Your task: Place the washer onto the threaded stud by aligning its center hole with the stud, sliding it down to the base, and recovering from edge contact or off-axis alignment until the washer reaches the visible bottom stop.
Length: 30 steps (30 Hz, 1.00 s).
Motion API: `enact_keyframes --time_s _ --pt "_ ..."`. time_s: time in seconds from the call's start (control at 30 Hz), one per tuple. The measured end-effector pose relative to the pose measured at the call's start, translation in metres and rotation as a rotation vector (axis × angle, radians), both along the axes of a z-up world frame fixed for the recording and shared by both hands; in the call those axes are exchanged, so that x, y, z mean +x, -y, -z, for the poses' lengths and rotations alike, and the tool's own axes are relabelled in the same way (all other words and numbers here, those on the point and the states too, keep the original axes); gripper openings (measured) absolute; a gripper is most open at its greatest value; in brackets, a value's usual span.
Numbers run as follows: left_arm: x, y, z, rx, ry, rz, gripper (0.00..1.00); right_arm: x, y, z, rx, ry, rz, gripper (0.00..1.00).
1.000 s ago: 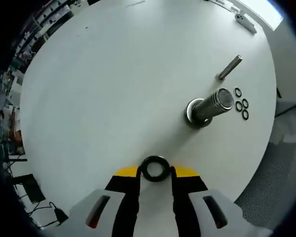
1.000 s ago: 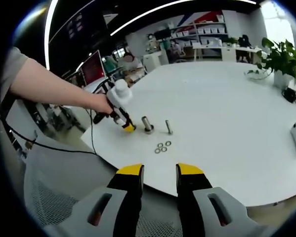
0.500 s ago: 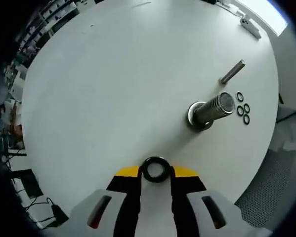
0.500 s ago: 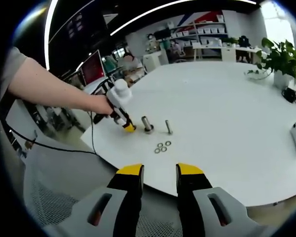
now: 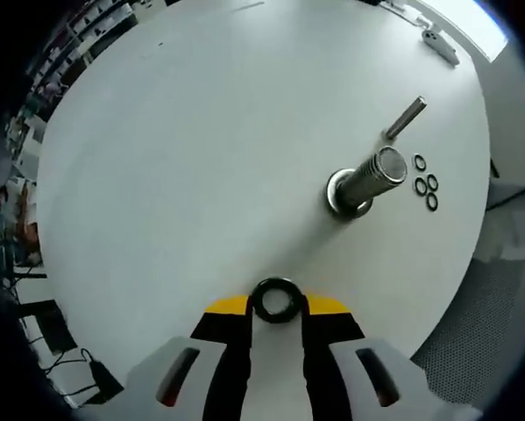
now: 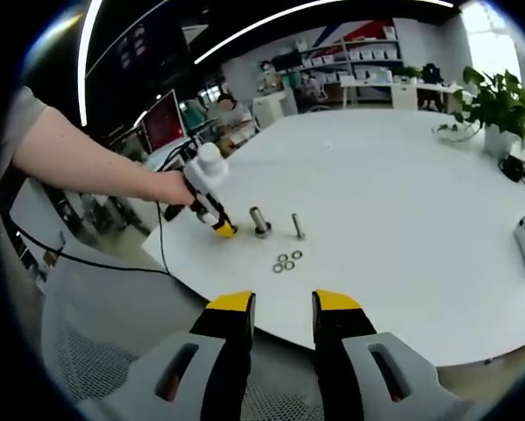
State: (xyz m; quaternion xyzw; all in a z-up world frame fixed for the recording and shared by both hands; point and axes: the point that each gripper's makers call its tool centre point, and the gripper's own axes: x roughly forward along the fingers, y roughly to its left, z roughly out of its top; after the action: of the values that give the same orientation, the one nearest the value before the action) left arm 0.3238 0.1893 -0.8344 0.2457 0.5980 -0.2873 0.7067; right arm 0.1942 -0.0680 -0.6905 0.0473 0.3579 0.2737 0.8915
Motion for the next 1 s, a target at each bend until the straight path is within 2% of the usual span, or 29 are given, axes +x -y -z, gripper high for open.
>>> enact_keyframes --time_s 0.13,0.37,0.63,0.9,1.0 --pt "0.002 0.006 -0.008 -0.020 0.027 0.036 0.19 0.000 0.000 0.000 0.002 0.001 -0.001 0.28" --pt "0.012 0.028 -0.034 -0.092 0.083 0.083 0.19 0.000 0.000 0.000 0.000 -0.001 -0.002 0.28" --pt "0.023 0.042 -0.060 -0.163 0.121 0.061 0.19 0.000 -0.003 -0.001 0.014 -0.002 -0.007 0.29" --pt "0.027 0.063 -0.077 -0.170 0.137 0.140 0.19 -0.001 -0.004 -0.001 0.015 0.003 -0.013 0.29" --pt "0.026 0.072 -0.078 -0.145 0.140 0.205 0.19 -0.001 -0.004 -0.001 0.015 0.004 -0.014 0.29"
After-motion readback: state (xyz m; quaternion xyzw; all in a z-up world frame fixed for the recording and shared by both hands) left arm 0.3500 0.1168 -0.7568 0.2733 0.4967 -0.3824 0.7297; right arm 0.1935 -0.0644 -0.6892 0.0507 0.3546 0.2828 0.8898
